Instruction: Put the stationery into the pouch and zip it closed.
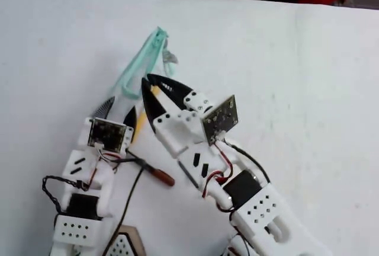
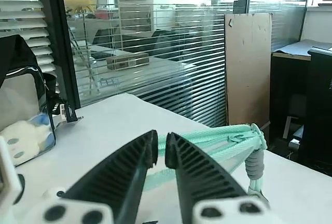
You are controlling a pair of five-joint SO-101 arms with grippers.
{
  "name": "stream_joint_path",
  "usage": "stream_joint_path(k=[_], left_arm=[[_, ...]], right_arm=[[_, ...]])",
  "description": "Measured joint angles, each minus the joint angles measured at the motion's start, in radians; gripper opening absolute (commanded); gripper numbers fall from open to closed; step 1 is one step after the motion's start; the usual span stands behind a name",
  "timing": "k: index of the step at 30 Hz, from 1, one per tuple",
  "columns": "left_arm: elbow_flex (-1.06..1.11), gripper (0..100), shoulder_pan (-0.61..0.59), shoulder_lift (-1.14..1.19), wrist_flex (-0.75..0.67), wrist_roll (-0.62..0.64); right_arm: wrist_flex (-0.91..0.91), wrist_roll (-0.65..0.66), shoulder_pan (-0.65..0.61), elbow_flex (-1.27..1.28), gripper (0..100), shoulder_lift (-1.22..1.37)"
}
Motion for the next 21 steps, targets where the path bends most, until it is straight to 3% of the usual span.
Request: stream_joint_path(k=[6, 10, 15, 21], left_arm=[[0.0, 14, 0.0, 0.0, 0.0, 0.0], [0.0, 8, -0.021, 0.0, 0.0, 0.0], [0.002, 8, -0.16, 0.0, -0.06, 0.081], [0.002, 8, -0.186, 0.002, -0.066, 0.12]], right_arm=[[0.0, 0.0, 0.002, 0.0, 1.7, 0.0], [0.0, 0.0, 0.006, 0.0, 1.7, 0.0], [-0.012, 0.0, 0.126, 0.006, 1.7, 0.0], [-0.161, 0.0, 0.213, 0.123, 1.7, 0.0]])
